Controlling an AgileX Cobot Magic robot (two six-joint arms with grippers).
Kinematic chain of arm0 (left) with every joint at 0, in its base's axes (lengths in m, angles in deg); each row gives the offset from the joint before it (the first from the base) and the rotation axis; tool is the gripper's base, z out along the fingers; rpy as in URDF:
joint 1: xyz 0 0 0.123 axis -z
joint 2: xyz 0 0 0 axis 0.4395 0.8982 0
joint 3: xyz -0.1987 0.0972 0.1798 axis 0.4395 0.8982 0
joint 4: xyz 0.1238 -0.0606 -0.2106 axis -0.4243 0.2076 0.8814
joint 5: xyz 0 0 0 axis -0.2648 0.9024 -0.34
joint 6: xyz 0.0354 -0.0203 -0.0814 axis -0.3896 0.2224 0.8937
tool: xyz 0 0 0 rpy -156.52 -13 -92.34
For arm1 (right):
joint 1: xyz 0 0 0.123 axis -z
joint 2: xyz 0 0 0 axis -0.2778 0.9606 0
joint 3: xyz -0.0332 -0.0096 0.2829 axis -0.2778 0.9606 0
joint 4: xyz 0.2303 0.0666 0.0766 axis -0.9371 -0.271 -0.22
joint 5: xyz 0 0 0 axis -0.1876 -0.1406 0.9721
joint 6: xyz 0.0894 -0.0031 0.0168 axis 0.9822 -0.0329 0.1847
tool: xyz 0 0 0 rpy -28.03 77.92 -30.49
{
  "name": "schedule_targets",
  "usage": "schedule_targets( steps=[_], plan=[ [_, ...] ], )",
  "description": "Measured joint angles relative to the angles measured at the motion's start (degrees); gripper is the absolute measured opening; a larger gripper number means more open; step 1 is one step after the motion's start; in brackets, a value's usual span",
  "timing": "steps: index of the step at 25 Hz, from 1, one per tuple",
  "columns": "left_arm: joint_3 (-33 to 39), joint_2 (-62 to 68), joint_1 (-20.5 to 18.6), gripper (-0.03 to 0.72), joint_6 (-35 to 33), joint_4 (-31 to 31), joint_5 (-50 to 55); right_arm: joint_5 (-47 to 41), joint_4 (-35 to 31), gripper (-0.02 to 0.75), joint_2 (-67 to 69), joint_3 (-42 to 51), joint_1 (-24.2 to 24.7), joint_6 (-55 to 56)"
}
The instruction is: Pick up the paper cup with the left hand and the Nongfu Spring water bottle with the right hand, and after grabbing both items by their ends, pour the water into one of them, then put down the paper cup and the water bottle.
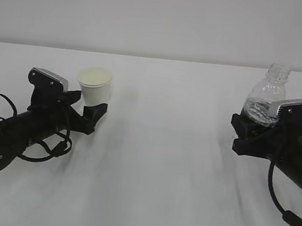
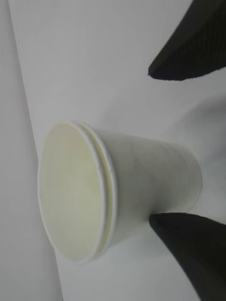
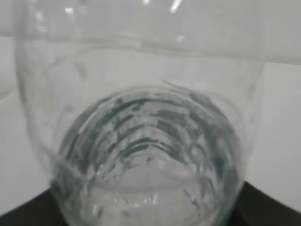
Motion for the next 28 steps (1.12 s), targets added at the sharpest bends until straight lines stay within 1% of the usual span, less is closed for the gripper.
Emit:
schedule_targets(
  steps=[4,8,13,21,28],
  plan=[
    [-0.22,-0.06,0.00,0.640,0.00,2.32,0.00,0.00,0.00,0.407,0.00,0.00,0.00,0.00],
    [-0.35,0.03,0.00,0.640,0.00,2.56,0.00,0.00,0.00,0.407,0.00,0.00,0.00,0.00],
    [-2.20,0.53,0.00,0.640,0.00,1.87,0.00,0.00,0.00,0.407,0.00,0.00,0.00,0.00],
    [-2.44,1.05,0.00,0.640,0.00,5.26,0.00,-0.05,0.10,0.407,0.00,0.00,0.00,-0.04],
    [-5.65,3.14,0.00,0.635,0.00,4.39,0.00,-0.05,0.10,0.407,0.00,0.00,0.00,-0.13]
  ],
)
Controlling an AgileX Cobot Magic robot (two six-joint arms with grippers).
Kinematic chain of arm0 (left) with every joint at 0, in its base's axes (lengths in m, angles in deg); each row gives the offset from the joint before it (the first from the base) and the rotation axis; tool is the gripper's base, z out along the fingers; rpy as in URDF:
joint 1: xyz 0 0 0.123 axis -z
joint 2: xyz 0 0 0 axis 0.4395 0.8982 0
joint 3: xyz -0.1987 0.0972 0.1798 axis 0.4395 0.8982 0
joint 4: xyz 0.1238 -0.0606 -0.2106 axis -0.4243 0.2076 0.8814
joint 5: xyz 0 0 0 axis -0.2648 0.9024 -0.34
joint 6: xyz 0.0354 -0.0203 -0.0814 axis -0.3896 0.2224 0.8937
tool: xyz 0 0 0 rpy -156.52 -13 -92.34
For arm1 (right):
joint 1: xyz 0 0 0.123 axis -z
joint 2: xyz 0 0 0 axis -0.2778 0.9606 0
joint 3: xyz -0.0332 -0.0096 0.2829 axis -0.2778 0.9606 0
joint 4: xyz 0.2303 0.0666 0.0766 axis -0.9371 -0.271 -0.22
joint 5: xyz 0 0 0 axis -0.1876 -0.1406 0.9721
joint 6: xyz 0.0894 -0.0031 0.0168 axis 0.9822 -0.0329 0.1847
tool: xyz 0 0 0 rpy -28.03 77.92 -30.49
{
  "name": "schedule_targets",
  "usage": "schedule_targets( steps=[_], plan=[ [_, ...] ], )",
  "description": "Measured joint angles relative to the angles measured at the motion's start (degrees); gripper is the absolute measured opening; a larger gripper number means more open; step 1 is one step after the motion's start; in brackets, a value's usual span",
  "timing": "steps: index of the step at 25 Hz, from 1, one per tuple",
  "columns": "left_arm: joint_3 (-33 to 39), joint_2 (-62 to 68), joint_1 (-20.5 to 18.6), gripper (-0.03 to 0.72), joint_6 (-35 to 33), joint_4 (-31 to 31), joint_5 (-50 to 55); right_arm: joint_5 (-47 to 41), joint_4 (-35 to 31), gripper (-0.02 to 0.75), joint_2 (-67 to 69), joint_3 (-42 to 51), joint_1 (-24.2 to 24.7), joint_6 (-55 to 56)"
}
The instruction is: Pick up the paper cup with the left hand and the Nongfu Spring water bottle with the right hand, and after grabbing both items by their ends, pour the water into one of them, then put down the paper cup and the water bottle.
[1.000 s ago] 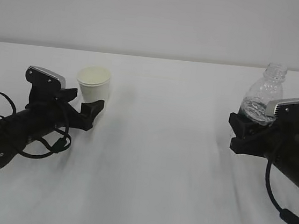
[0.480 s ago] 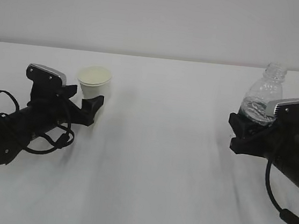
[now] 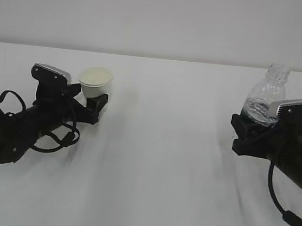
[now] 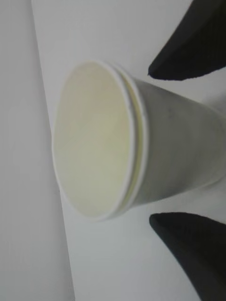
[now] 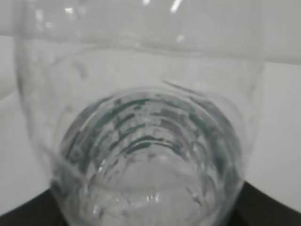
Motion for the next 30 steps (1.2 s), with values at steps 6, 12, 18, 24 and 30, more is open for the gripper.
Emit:
schedule_targets(
  steps=[6,12,18,24,30],
  plan=[
    [-0.68,0.90,0.00,0.630,0.00,-0.68,0.00,0.00,0.20,0.406,0.00,0.00,0.00,0.00],
    [-1.78,1.17,0.00,0.624,0.00,-1.21,0.00,0.00,0.22,0.406,0.00,0.00,0.00,0.00],
    [-3.60,1.58,0.00,0.614,0.00,-1.56,0.00,0.00,0.32,0.406,0.00,0.00,0.00,0.00],
    [-5.11,3.46,0.00,0.608,0.00,-1.98,0.00,0.00,0.42,0.406,0.00,0.00,0.00,0.00],
    [-6.35,3.70,0.00,0.599,0.00,-2.31,0.00,-0.09,0.53,0.406,0.00,0.00,0.00,0.00]
  ],
)
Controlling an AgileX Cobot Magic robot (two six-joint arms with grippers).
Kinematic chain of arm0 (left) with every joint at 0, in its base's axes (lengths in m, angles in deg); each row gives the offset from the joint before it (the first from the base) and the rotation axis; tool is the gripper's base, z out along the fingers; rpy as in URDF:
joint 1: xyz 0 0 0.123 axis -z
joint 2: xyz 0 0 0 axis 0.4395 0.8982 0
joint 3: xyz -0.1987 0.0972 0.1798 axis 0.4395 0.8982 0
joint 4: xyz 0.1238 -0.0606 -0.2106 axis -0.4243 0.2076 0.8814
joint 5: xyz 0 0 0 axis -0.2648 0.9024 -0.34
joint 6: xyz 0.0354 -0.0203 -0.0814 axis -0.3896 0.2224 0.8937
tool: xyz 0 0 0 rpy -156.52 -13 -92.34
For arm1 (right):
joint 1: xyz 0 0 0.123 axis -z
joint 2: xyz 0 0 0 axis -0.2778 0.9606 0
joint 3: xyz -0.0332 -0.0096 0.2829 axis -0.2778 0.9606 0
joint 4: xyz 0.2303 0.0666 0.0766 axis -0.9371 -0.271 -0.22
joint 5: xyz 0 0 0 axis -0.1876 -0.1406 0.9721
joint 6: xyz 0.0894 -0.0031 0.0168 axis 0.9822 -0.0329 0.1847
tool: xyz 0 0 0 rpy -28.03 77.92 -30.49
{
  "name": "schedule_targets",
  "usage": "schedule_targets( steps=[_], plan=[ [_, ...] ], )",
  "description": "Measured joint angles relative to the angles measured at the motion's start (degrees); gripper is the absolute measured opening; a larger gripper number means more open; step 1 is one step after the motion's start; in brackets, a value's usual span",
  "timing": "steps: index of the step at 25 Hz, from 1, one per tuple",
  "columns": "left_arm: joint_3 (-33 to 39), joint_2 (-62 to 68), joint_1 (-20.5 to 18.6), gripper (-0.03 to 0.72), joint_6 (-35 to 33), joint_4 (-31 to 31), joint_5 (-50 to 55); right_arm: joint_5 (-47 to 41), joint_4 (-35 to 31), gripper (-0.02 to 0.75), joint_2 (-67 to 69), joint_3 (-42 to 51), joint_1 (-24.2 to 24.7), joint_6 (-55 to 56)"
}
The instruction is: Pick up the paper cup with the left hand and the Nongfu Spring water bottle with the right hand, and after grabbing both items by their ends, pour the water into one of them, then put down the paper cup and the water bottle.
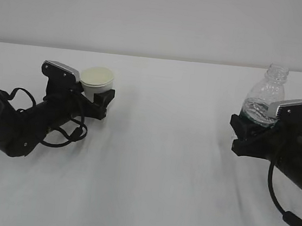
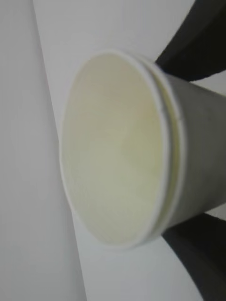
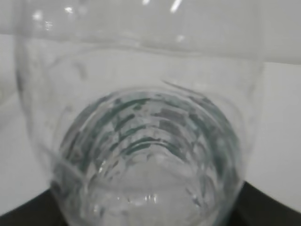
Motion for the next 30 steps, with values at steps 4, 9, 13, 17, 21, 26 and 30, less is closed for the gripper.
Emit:
schedule_targets(
  steps=[4,9,13,17,21,26,30],
  plan=[
    [-0.46,0.00,0.00,0.594,0.00,-0.05,0.00,0.00,0.00,0.406,0.00,0.00,0.00,0.00],
    [-0.46,0.00,0.00,0.593,0.00,-0.14,0.00,0.00,0.00,0.406,0.00,0.00,0.00,0.00],
    [-0.46,0.00,0.00,0.577,0.00,-0.18,0.00,0.00,0.00,0.406,0.00,0.00,0.15,0.00],
    [-0.46,0.00,0.00,0.533,0.00,-0.45,0.00,0.00,0.11,0.406,0.00,0.00,0.15,0.00],
    [-0.46,0.00,0.04,0.449,0.00,-0.71,-0.21,0.00,0.11,0.406,0.00,0.00,0.15,0.00],
    [-0.46,0.00,0.17,0.426,0.00,-1.19,-0.21,0.00,0.11,0.406,0.00,0.00,0.15,0.00],
    [-0.46,0.00,0.17,0.428,0.00,-1.30,-0.21,0.00,0.11,0.406,0.00,0.00,0.15,0.00]
  ],
)
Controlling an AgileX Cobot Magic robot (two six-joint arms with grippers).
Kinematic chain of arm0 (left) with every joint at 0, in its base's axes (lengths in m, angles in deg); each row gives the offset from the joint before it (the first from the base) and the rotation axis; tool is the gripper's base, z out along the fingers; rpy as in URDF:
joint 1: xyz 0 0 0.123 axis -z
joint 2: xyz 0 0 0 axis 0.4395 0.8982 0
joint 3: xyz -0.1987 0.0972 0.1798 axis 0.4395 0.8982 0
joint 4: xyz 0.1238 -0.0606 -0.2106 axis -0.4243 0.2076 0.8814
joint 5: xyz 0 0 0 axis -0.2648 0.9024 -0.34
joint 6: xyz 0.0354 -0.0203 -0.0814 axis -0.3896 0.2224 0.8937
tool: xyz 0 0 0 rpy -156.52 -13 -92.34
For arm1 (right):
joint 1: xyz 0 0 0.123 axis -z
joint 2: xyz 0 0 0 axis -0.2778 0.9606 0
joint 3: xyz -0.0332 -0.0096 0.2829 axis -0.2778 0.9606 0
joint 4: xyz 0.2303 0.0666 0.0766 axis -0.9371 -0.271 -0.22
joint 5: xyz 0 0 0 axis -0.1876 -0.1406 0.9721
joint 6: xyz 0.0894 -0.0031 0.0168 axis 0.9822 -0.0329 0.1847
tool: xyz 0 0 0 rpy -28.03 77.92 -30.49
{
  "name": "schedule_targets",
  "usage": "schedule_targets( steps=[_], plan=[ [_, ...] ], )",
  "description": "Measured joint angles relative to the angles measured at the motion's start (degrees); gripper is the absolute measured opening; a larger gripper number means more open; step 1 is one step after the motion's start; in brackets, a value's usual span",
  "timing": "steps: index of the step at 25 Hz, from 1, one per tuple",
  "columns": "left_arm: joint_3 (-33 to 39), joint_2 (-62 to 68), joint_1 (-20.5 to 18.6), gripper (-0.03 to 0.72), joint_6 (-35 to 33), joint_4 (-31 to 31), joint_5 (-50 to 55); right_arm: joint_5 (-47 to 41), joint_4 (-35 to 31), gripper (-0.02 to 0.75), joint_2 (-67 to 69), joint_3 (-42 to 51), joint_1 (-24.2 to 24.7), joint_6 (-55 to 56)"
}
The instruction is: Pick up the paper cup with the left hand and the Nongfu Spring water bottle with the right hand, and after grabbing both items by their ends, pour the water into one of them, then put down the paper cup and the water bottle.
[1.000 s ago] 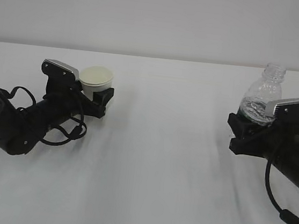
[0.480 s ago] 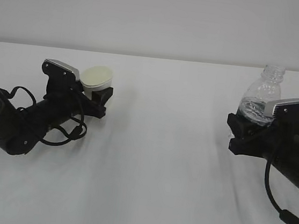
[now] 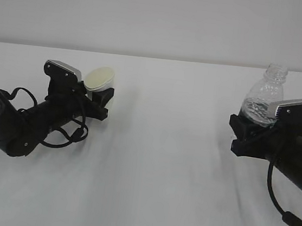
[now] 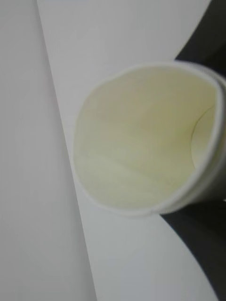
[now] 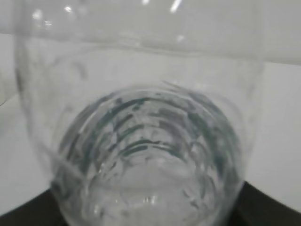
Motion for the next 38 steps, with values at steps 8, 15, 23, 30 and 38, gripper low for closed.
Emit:
schedule_targets(
  steps=[8,15,23,30,38],
  plan=[
    [1.96,-3.59,0.00,0.428,0.00,-2.37,0.12,0.00,0.00,0.406,0.00,0.00,0.00,0.00],
    [6.00,-6.97,0.00,0.428,0.00,-7.45,0.12,0.00,0.08,0.406,0.00,0.00,0.00,0.00],
    [7.01,-7.92,0.09,0.428,6.67,-19.73,0.12,0.00,0.08,0.405,0.00,0.00,-0.09,0.00],
    [7.01,-7.92,0.09,0.428,14.91,-30.91,0.12,-0.13,2.08,0.405,-1.13,0.00,-0.09,0.00],
    [5.42,-8.05,1.75,0.428,20.35,-39.76,0.12,-0.13,2.55,0.405,-3.61,1.12,-0.09,0.00]
  ],
)
